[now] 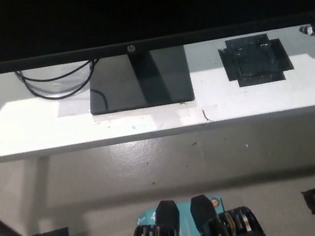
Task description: The monitor is placed at the center of the table and the robot uses both its hand to grab the left and right sides of the monitor to tilt the angle of the monitor downwards
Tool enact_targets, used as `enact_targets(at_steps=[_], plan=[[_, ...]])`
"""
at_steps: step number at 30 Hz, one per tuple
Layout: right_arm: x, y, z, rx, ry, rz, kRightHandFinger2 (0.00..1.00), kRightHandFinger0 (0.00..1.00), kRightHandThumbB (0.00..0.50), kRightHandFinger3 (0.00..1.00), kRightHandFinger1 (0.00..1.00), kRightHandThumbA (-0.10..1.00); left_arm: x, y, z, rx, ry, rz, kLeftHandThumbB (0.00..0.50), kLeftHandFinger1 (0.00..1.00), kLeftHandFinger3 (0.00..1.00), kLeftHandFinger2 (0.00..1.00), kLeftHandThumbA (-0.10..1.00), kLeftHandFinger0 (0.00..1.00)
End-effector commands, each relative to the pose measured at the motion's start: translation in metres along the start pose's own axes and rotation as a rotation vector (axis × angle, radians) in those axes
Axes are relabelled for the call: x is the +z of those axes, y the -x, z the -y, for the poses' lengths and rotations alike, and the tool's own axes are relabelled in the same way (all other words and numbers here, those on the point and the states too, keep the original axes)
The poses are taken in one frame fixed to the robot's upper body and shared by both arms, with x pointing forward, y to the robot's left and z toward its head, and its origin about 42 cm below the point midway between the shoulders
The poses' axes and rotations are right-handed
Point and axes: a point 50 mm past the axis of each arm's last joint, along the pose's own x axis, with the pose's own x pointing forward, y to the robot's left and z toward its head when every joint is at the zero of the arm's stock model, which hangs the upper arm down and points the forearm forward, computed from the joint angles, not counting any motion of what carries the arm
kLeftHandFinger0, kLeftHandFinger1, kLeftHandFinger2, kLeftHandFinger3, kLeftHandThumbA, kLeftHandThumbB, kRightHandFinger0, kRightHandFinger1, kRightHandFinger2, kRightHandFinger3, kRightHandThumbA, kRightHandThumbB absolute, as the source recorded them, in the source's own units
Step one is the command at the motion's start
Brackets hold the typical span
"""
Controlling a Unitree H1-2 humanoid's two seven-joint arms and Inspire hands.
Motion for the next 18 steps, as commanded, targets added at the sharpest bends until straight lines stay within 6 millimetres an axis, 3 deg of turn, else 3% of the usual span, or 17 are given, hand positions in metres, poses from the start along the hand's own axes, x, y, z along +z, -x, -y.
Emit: enact_targets(at_steps=[1, 6, 11, 18], plan=[[0.141, 0.008, 0.107, -0.434, 0.191, 0.387, 1.00, 1.00, 0.500, 1.00, 1.00, 0.64, 0.036, -0.018, -0.140, 0.426, -0.100, 0.053, 0.411, 1.00, 1.00, 1.00, 0.95, 1.00], [0.151, 0.009, 0.117, -0.467, 0.210, 0.366, 1.00, 1.00, 0.500, 1.00, 1.00, 0.67, 0.049, -0.022, -0.150, 0.454, -0.088, 0.064, 0.403, 1.00, 1.00, 1.00, 0.95, 1.00], [0.153, 0.010, 0.124, -0.356, 0.126, 0.368, 1.00, 1.00, 0.500, 1.00, 1.00, 0.66, 0.059, -0.025, -0.150, 0.462, -0.083, 0.077, 0.405, 1.00, 1.00, 1.00, 0.94, 1.00], [0.126, 0.010, 0.116, -0.259, 0.087, 0.344, 1.00, 1.00, 0.500, 1.00, 1.00, 0.70, 0.058, -0.027, -0.128, 0.431, -0.078, 0.081, 0.404, 1.00, 1.00, 1.00, 0.96, 1.00]])
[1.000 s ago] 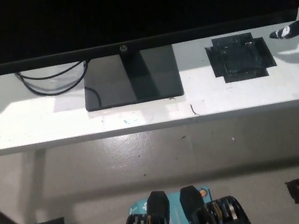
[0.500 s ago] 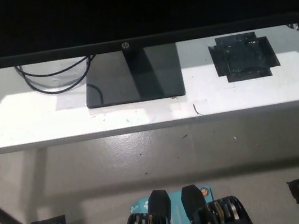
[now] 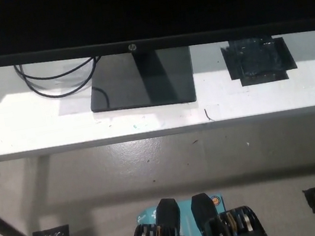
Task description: The monitor is placed at the center of the table and the robot uses both its hand to grab the left and right sides of the monitor to tilt the angle of the monitor downwards
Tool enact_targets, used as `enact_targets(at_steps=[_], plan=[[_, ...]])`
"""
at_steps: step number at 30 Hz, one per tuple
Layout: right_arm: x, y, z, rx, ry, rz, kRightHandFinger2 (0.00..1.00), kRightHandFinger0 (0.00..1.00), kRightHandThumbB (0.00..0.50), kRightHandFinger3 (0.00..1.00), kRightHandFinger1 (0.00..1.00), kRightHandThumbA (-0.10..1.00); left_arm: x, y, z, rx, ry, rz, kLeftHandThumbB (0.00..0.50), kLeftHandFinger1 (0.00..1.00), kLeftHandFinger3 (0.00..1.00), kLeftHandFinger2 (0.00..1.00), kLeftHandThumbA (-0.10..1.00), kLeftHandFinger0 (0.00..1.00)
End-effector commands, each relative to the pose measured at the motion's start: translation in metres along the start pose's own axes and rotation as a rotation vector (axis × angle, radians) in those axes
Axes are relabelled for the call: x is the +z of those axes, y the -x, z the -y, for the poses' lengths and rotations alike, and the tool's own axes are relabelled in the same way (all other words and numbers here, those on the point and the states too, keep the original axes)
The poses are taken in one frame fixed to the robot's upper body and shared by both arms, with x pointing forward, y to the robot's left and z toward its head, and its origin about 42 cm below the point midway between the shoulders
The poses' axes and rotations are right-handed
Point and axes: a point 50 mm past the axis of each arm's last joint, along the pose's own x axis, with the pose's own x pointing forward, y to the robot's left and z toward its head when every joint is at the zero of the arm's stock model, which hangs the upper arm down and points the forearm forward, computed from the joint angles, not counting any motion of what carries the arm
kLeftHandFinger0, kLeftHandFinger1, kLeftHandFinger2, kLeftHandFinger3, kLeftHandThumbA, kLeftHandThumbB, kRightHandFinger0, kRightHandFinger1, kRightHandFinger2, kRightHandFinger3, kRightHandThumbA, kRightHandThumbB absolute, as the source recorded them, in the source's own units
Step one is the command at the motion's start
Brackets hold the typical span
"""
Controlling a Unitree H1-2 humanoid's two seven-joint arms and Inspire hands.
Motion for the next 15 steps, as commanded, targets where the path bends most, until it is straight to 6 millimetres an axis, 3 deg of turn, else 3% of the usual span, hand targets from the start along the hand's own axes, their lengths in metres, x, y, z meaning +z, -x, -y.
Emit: enact_targets(at_steps=[1, 8, 11, 13, 15], plan=[[0.090, 0.000, 0.073, -0.076, -0.033, 0.334, 1.00, 1.00, 0.500, 1.00, 1.00, 0.66, 0.042, -0.021, -0.113, 0.392, 0.017, 0.104, 0.416, 1.00, 1.00, 1.00, 0.98, 1.00], [0.039, 0.028, 0.062, 0.159, -0.212, 0.401, 1.00, 1.00, 0.500, 1.00, 1.00, 0.67, 0.036, -0.018, -0.095, 0.362, 0.041, 0.102, 0.409, 1.00, 1.00, 1.00, 0.98, 1.00], [0.021, 0.043, 0.054, 0.179, -0.225, 0.409, 1.00, 1.00, 0.500, 1.00, 1.00, 0.67, 0.034, -0.017, -0.091, 0.362, 0.067, 0.115, 0.395, 1.00, 1.00, 1.00, 0.96, 1.00], [0.001, 0.061, 0.045, 0.146, -0.253, 0.423, 1.00, 1.00, 0.500, 1.00, 1.00, 0.74, 0.031, -0.014, -0.085, 0.356, 0.107, 0.127, 0.397, 1.00, 1.00, 1.00, 0.95, 1.00], [-0.014, 0.073, 0.042, 0.117, -0.332, 0.406, 1.00, 1.00, 0.500, 1.00, 1.00, 0.71, 0.030, -0.014, -0.080, 0.340, 0.151, 0.127, 0.388, 1.00, 1.00, 1.00, 0.96, 1.00]])
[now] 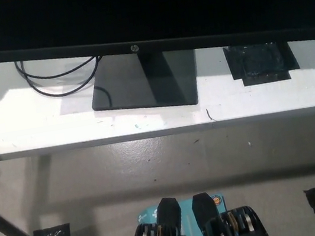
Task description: The monitor is placed at the center of the table and the robot uses both its hand to grab the left and right sides of the monitor to tilt the angle of the monitor downwards
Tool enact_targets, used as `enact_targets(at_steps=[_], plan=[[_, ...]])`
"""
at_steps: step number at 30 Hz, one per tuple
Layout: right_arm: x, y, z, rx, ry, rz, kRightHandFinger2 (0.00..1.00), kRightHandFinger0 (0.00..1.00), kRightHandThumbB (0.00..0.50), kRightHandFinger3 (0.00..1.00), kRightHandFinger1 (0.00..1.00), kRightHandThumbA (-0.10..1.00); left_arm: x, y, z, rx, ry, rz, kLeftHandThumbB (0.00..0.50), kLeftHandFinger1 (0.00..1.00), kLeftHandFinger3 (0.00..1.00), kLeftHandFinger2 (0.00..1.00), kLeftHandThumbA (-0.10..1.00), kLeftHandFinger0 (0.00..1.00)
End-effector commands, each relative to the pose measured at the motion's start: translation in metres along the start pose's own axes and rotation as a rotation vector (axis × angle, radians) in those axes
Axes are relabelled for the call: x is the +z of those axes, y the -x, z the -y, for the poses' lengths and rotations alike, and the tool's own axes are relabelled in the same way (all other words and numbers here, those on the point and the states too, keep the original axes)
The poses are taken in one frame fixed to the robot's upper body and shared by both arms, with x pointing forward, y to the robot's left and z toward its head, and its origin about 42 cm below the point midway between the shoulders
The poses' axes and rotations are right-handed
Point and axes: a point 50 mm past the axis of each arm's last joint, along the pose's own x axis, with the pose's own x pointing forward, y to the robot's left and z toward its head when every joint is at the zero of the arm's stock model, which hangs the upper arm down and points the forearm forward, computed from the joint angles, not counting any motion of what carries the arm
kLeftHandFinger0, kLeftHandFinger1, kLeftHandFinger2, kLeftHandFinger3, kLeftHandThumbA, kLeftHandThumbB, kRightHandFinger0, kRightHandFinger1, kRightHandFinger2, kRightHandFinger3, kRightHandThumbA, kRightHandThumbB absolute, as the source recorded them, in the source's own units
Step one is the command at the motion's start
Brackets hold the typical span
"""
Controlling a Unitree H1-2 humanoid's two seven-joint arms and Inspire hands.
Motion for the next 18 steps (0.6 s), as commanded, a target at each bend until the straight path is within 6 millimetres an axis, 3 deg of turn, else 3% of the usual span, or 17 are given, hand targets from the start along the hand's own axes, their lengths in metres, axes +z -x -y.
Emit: enact_targets(at_steps=[1, 4, 6, 9, 12, 13, 15, 18], plan=[[0.010, 0.053, 0.034, 0.033, -0.176, 0.235, 1.00, 1.00, 0.500, 1.00, 1.00, 0.74, 0.022, -0.013, -0.078, 0.305, 0.148, 0.119, 0.382, 1.00, 1.00, 1.00, 0.95, 1.00], [-0.029, 0.078, 0.025, -0.056, -0.245, 0.193, 1.00, 1.00, 0.500, 1.00, 1.00, 0.77, 0.012, -0.005, -0.054, 0.308, 0.291, 0.110, 0.380, 1.00, 1.00, 1.00, 0.96, 1.00], [-0.057, 0.099, 0.009, -0.104, -0.290, 0.170, 1.00, 1.00, 0.499, 1.00, 1.00, 0.77, 0.005, 0.001, -0.031, 0.289, 0.489, 0.092, 0.425, 1.00, 1.00, 1.00, 0.97, 1.00], [-0.083, 0.129, -0.006, -0.144, -0.361, 0.170, 1.00, 1.00, 0.500, 1.00, 1.00, 0.84, -0.006, 0.017, -0.003, 0.271, 0.692, 0.096, 0.425, 1.00, 1.00, 1.00, 0.99, 1.00], [-0.098, 0.152, -0.012, -0.194, -0.397, 0.174, 1.00, 1.00, 0.500, 1.00, 1.00, 0.84, -0.014, 0.036, 0.022, 0.282, 0.851, 0.109, 0.427, 1.00, 1.00, 1.00, 0.95, 1.00], [-0.101, 0.162, -0.013, -0.212, -0.403, 0.163, 1.00, 1.00, 0.500, 1.00, 1.00, 0.84, -0.015, 0.045, 0.029, 0.294, 0.864, 0.121, 0.377, 1.00, 1.00, 1.00, 0.94, 1.00], [-0.105, 0.186, -0.015, -0.261, -0.411, 0.126, 1.00, 1.00, 0.500, 1.00, 1.00, 0.80, -0.015, 0.067, 0.045, 0.297, 0.902, 0.128, 0.360, 1.00, 1.00, 1.00, 0.96, 1.00], [-0.105, 0.187, -0.016, -0.262, -0.414, 0.124, 1.00, 1.00, 0.500, 1.00, 1.00, 0.80, -0.014, 0.071, 0.046, 0.292, 0.913, 0.124, 0.358, 1.00, 1.00, 1.00, 0.96, 1.00]])
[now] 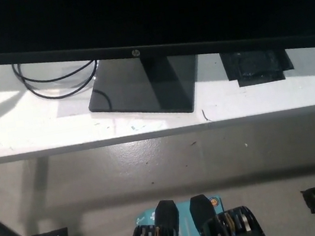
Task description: The monitor is placed at the center of the table and the robot uses both its hand to grab the left and right sides of the monitor to tilt the angle of the monitor downwards
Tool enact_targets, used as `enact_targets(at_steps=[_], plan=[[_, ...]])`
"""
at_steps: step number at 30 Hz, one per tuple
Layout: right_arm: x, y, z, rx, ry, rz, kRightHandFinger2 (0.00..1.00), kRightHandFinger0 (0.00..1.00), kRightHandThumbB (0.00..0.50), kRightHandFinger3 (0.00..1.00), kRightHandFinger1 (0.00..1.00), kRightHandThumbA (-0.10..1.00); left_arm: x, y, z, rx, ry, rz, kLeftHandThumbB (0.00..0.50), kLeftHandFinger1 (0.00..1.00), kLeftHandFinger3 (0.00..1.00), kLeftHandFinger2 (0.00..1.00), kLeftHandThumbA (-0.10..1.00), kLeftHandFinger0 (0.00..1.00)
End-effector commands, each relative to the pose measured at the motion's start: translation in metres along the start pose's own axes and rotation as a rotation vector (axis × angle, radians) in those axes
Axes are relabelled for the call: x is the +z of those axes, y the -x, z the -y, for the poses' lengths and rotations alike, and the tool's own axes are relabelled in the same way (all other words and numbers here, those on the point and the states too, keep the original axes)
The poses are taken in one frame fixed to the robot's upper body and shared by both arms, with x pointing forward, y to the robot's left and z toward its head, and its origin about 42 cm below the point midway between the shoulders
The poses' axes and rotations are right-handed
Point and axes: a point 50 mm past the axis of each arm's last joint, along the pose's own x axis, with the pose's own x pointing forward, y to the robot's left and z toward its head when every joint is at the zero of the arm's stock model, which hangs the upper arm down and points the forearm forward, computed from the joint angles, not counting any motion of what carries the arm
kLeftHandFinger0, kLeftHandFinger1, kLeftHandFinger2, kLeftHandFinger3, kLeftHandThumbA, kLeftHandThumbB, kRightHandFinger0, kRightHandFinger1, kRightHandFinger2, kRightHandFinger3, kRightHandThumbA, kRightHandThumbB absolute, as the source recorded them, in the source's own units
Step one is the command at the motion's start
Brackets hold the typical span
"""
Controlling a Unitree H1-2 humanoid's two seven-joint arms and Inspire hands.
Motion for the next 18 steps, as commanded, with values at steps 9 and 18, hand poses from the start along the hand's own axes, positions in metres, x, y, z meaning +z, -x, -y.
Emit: enact_targets(at_steps=[9, 18], plan=[[0.049, 0.113, 0.061, -0.422, -0.054, 0.218, 1.00, 1.00, 0.479, 1.00, 1.00, 0.75, -0.010, 0.122, -0.003, 0.148, 0.523, 0.188, 0.301, 1.00, 1.00, 1.00, 0.99, 1.00], [0.110, 0.159, -0.035, -0.467, -0.303, 0.748, 1.00, 1.00, 0.498, 1.00, 1.00, 0.93, 0.081, 0.214, 0.031, 0.274, 0.737, 0.408, 0.391, 1.00, 1.00, 1.00, 1.00, 1.00]])
